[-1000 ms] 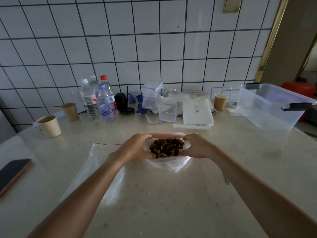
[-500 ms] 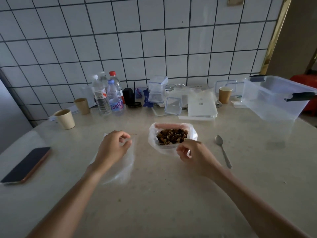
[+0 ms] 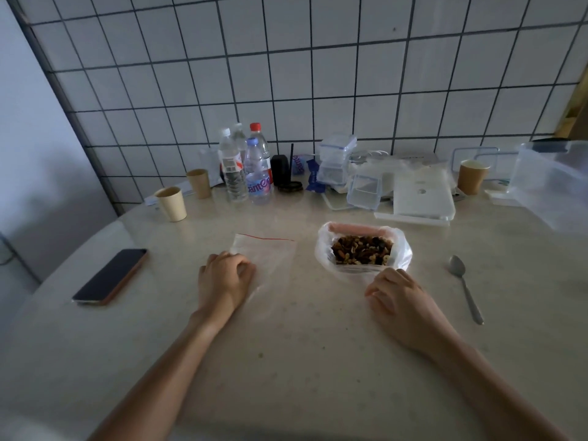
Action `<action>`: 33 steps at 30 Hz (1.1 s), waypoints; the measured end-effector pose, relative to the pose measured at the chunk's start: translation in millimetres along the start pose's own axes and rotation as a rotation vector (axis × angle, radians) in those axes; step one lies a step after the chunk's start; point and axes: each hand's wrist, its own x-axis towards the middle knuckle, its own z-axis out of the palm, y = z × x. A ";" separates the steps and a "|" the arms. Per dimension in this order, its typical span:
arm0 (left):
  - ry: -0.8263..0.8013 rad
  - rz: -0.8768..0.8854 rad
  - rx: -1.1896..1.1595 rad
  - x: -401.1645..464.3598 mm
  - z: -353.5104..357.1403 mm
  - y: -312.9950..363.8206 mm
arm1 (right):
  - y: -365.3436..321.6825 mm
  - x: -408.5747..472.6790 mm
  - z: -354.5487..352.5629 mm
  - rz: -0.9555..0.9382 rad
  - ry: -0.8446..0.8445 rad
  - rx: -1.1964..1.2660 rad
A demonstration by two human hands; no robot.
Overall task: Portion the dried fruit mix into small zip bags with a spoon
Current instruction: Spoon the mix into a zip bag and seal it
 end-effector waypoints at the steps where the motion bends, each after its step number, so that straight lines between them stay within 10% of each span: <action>1: 0.015 -0.006 -0.032 -0.1 -0.4 -0.7 | 0.0 0.2 0.2 0.004 0.003 0.000; 17: 0.388 0.269 -0.335 -15.4 -44.1 68.6 | -20.6 14.8 -9.7 0.162 0.126 0.272; 23: 0.366 0.415 -0.447 -25.3 -33.5 130.8 | -45.1 52.3 -36.8 0.230 0.138 0.870; 33: 0.239 0.285 -0.753 -13.3 2.7 162.5 | -14.9 72.4 -35.9 0.367 0.222 1.085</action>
